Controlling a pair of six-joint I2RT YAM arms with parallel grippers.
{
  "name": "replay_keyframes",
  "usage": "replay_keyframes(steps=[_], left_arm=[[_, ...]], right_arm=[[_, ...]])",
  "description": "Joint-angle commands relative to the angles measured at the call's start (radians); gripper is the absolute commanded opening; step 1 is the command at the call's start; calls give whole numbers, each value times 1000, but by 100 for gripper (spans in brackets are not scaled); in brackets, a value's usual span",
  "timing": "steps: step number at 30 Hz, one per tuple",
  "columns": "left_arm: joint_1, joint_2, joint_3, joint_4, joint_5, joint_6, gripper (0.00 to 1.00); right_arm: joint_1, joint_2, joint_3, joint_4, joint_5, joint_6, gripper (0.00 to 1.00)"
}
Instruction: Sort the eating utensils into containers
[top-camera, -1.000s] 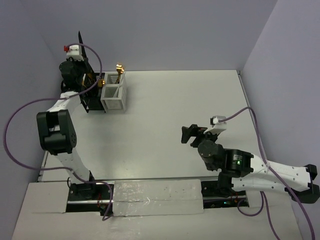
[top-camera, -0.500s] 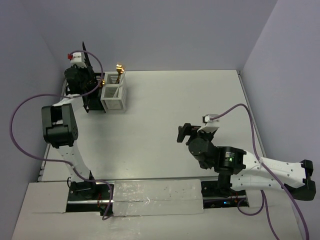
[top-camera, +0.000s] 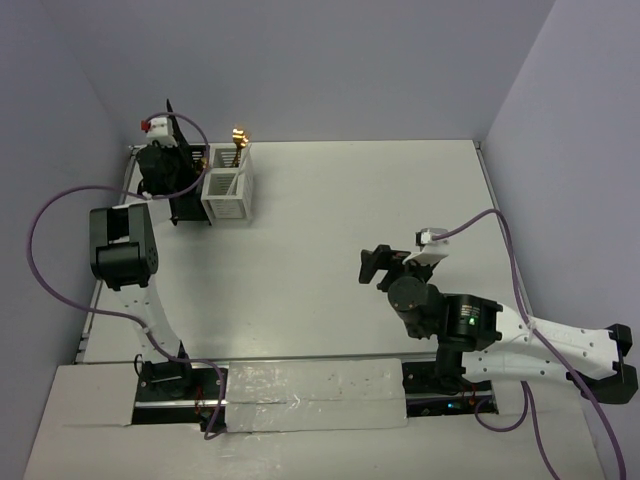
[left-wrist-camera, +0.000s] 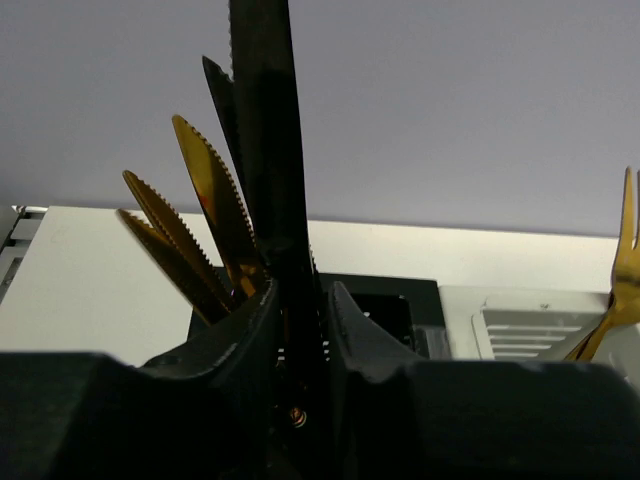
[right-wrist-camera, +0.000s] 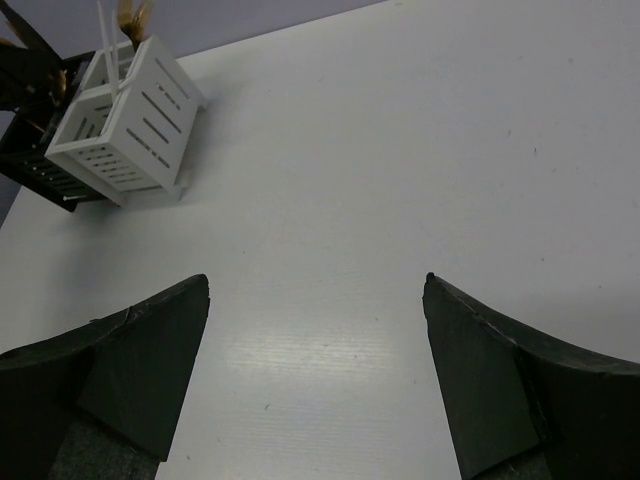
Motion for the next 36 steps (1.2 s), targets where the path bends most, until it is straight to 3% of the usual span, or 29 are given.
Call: replay_keyframes(steps=[1,6,14,19,25,29,32,36], left_arm=[[3,-37,-10,84,11,-27,37],[5,-85,-26,26,15,-50,48],[18,-238,-21,-155,-58,-101,50],[20,-408,28,-532,-71,-79,52],[20,-660,-32,-885,149,138,56],[20,-841,-183,-1155,177,373,59],[20,-982,-363,-1180,53,425,62],[31,-1128,-617,-1143,-44,458,65]], right_arm=[[6,-4,-4,36,32,14,94],[6,3,-2,28,19,23,94],[6,-38,-26,36,5,20,95],[3,-63,-45,-9,-7,56,96],[-48,-95,-92,-7,-138,45,97],[-186,-49,-103,-39,-373,27,97],[-356,-5,-134,-10,-557,-24,98],[-509,74,-175,75,-668,-73,100]])
